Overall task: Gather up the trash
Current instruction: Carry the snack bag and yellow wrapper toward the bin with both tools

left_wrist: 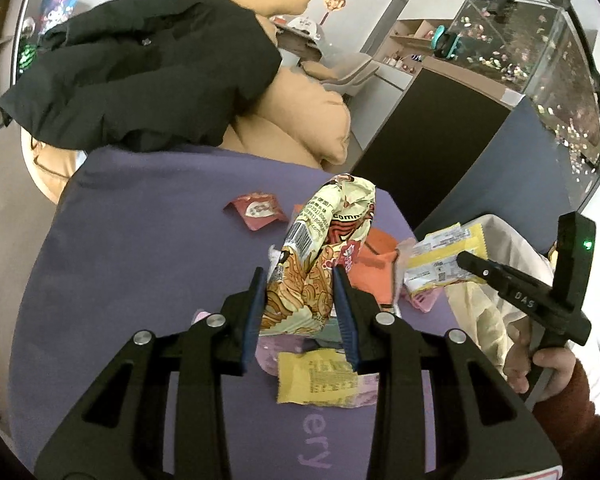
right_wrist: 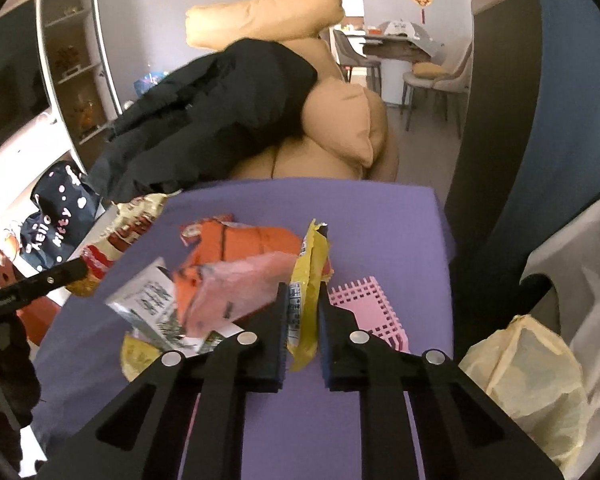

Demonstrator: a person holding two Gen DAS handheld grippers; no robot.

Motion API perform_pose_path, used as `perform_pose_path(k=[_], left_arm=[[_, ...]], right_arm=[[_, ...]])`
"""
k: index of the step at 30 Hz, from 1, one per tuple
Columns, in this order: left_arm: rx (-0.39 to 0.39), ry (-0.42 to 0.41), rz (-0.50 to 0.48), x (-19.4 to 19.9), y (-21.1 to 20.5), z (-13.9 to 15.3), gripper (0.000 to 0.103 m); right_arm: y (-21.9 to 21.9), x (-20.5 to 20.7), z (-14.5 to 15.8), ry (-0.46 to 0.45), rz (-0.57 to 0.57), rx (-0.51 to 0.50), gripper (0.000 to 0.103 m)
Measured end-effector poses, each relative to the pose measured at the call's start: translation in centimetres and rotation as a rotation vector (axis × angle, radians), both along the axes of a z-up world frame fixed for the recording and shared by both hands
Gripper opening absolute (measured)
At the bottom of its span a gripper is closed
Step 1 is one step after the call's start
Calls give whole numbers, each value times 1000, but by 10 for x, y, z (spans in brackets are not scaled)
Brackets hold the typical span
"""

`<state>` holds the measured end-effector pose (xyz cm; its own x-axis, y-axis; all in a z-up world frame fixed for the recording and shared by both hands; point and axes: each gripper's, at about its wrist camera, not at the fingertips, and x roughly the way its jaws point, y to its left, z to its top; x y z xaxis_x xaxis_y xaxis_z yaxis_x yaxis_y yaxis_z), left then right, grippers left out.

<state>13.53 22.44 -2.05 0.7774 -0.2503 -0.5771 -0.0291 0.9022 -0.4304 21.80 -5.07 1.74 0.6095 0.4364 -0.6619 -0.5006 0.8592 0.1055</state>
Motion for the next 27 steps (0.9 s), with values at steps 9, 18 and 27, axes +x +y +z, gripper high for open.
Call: perform_pose_path(k=[9, 18, 27], left_arm=[[64, -62, -28, -23, -32, 37, 32], [114, -122, -143, -28, -93, 68, 32], [133, -88, -335, -1, -185, 67, 32]], right_arm=[[-33, -44, 49, -116, 22, 41, 12], [-86, -82, 75, -221, -26, 56, 12], [-166, -99, 81, -262, -166, 52, 12]])
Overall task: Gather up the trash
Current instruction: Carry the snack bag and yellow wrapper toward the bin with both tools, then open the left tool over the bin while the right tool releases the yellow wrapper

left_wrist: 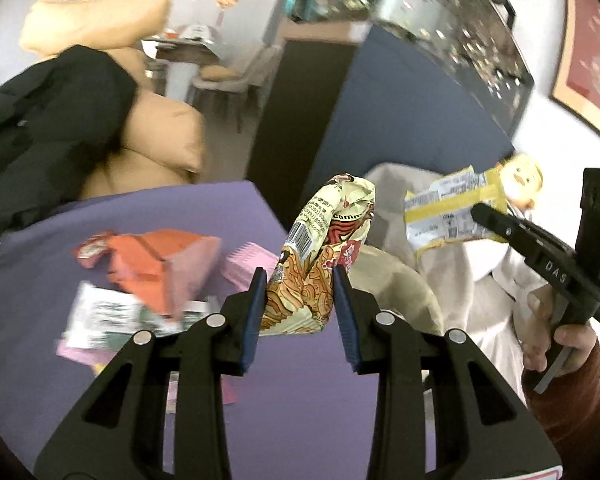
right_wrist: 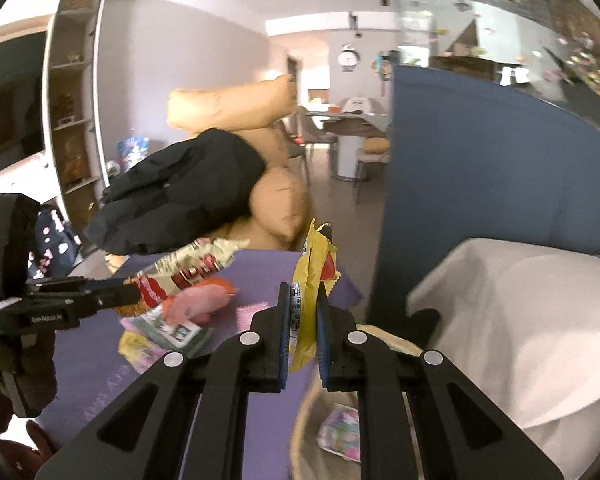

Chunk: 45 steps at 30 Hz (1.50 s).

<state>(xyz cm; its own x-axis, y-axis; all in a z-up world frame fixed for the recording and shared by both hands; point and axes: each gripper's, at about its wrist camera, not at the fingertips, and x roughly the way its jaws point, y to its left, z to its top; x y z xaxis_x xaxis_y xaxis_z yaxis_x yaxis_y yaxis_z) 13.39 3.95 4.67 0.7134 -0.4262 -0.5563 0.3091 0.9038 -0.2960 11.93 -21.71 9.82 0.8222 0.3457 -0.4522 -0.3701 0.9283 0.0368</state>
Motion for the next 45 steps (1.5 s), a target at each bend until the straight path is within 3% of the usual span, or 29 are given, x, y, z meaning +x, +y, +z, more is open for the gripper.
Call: perform_pose_path(k=[9, 21, 28, 32, 38, 41, 45], left_arm=[[36, 86, -127, 30, -73, -25, 32], [40, 301, -196, 75, -140, -99, 32], [7, 317, -235, 84, -167, -113, 34], [-18, 309, -237, 84, -165, -108, 44], [-58, 258, -164, 76, -130, -84, 47], [-44, 218, -121, 67, -109, -74, 47], [-3, 173, -81, 48, -82, -70, 48]], right_arm=[[-64, -2, -15, 9, -104, 46, 12], [-96, 3, -30, 34, -153, 74, 12], [-108, 7, -45, 73, -177, 87, 12], [-110, 8, -49, 84, -176, 103, 12], [-94, 16, -60, 124, -118, 134, 12], [-83, 22, -76, 171, -94, 132, 12], [-71, 35, -121, 284, -96, 120, 12]])
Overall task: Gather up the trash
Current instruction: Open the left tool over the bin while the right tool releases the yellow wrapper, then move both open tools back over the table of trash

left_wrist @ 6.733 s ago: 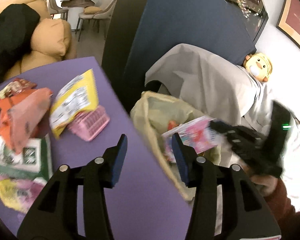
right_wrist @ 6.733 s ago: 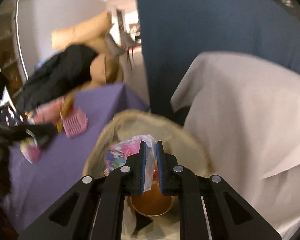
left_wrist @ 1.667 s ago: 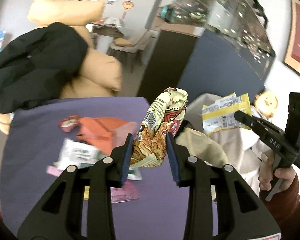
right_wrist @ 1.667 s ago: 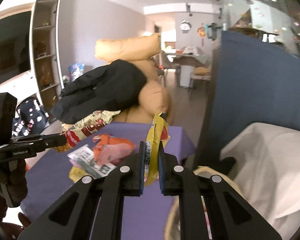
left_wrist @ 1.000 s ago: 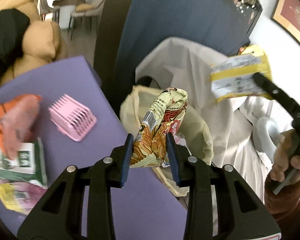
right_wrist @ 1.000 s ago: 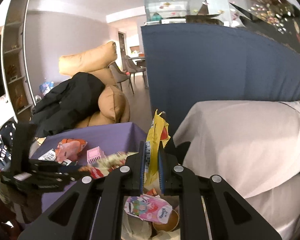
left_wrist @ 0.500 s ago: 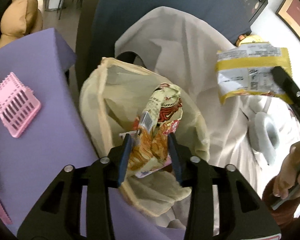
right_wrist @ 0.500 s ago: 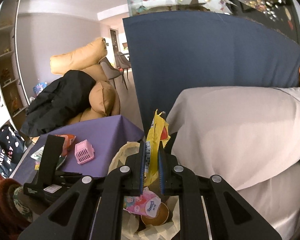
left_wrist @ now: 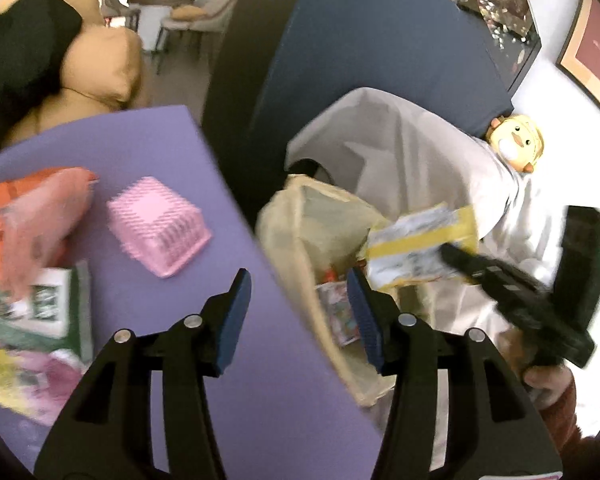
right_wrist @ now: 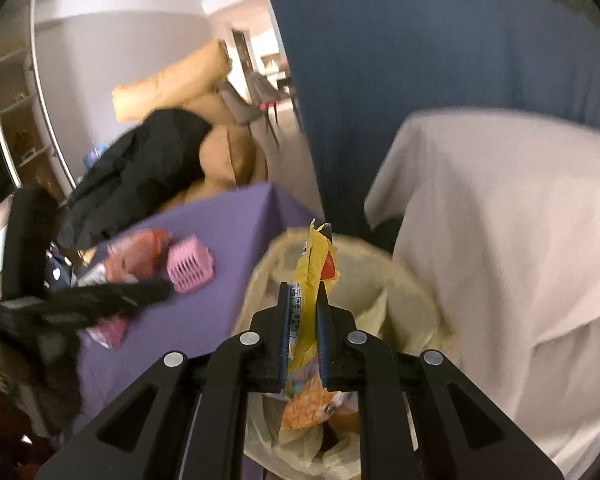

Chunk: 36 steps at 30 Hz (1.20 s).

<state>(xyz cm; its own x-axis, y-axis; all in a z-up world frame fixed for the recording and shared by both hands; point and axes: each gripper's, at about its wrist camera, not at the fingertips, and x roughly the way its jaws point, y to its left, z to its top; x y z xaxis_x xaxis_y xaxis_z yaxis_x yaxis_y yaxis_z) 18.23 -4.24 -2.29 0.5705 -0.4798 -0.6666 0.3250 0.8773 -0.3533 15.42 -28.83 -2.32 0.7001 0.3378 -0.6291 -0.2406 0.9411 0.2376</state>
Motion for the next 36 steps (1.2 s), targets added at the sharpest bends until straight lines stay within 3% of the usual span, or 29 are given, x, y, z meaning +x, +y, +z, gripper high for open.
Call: perform_pose_path(k=[5, 13, 18, 21, 28, 36], left_arm=[[53, -27, 43, -24, 37, -6, 49], [30, -32, 156, -39, 90, -11, 50], [12, -35, 218, -45, 120, -14, 52], [11, -37, 258, -51, 134, -15, 52], [56, -64, 354, -66, 169, -16, 55], [42, -50, 422, -81, 201, -21, 55]], right_arm=[[2, 18, -61, 154, -26, -30, 12], [6, 30, -96, 242, -55, -103, 12], [19, 19, -84, 224, -26, -151, 14], [22, 9, -67, 174, -35, -180, 39], [30, -3, -27, 114, -54, -170, 42], [82, -13, 10, 32, 53, -184, 43]])
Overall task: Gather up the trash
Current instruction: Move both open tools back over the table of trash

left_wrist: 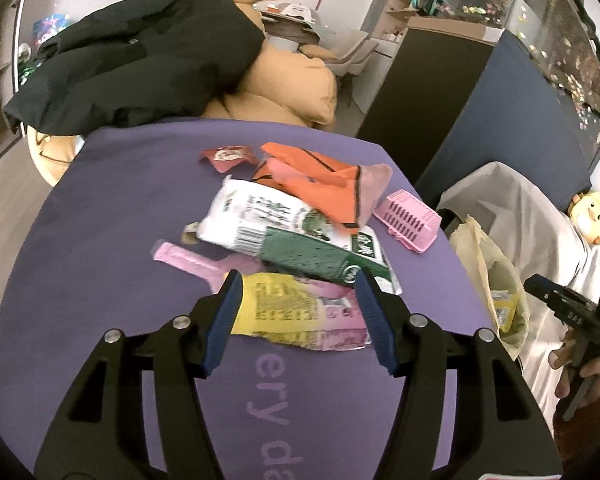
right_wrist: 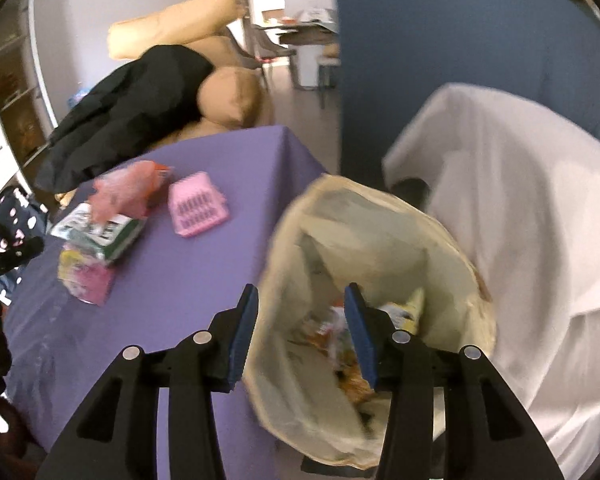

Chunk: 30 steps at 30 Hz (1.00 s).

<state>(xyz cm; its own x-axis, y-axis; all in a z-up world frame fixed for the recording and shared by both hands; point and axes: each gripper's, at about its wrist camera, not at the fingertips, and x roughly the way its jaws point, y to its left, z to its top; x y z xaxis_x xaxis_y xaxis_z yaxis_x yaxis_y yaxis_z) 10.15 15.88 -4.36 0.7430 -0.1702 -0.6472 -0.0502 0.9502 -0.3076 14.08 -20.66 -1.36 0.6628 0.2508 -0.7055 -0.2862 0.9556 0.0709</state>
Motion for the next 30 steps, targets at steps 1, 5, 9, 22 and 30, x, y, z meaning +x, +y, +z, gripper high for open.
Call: perform_pose_path(k=[1, 5, 9, 22, 30], left_arm=[[1, -1, 3, -2, 2, 0, 56], [-8, -9, 27, -12, 14, 0, 57], [-23, -10, 64, -18, 31, -2, 57], [-100, 23, 169, -25, 90, -21, 57], [-120, 3, 118, -18, 96, -22, 57]], right_arm=[[8, 0, 4, -8, 14, 2, 43], [34, 0, 11, -16, 62, 18, 53], [63, 1, 10, -15, 110, 12, 61], [151, 4, -3, 33, 286, -39, 69], [178, 17, 10, 2, 283, -60, 69]])
